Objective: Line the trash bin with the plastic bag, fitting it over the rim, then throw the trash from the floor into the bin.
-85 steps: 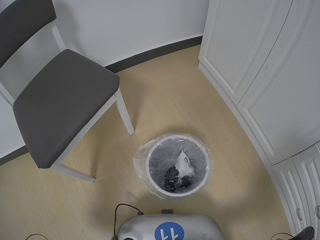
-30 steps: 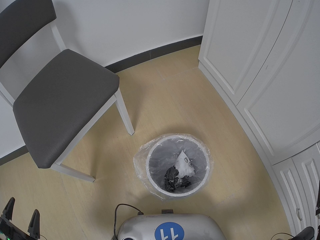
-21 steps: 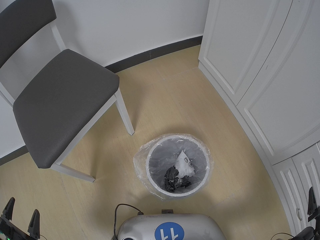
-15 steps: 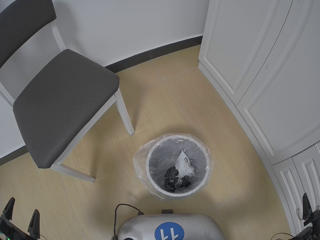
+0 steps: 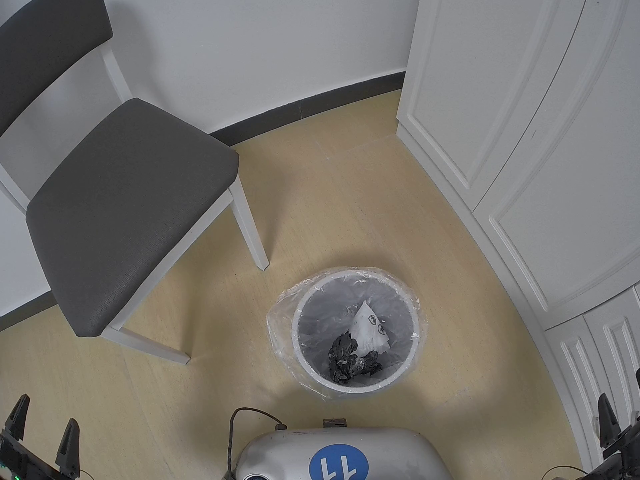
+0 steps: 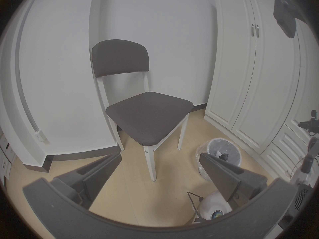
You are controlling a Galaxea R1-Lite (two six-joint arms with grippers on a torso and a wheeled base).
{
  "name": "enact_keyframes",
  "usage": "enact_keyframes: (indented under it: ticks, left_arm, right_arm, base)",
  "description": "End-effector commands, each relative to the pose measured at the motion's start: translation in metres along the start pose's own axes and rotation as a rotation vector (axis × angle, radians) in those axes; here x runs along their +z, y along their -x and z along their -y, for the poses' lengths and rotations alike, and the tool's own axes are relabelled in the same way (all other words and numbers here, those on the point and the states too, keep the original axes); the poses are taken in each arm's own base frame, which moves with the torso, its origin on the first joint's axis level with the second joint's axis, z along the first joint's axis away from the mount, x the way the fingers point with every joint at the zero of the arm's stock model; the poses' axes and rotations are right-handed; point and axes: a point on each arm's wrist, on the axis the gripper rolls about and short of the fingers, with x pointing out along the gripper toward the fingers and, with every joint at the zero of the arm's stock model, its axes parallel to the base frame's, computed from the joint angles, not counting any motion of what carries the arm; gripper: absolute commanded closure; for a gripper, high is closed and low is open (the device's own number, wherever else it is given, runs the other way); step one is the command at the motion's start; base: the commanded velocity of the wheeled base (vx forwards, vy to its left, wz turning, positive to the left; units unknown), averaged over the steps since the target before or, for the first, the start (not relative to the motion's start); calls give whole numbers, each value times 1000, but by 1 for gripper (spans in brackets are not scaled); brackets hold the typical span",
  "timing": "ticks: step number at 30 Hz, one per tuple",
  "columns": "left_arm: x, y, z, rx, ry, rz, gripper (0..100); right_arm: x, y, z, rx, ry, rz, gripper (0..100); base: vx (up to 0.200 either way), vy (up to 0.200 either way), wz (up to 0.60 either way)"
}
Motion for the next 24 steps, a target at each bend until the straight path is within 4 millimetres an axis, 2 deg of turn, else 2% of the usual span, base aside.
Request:
enact_keyframes:
  ticks: [1, 8, 14, 24]
  left_arm:
    - [-5, 0, 0, 1, -1, -1, 0]
    - [-5, 0, 0, 1, -2, -1, 0]
    - [-5, 0, 0, 1, -4, -1, 0]
    - [-5, 0, 0, 1, -12, -1, 0]
  right_arm:
    - [-5, 0, -1, 38, -13, -4, 0]
    - [-5, 0, -3, 119, -13, -3, 0]
    - [-5, 0, -3, 122, 95, 10, 0]
    - [-5, 1, -3, 126, 43, -3, 0]
  base:
    - [0, 0, 0]
    - [0, 0, 0]
    - [0, 0, 0]
    - [0, 0, 0]
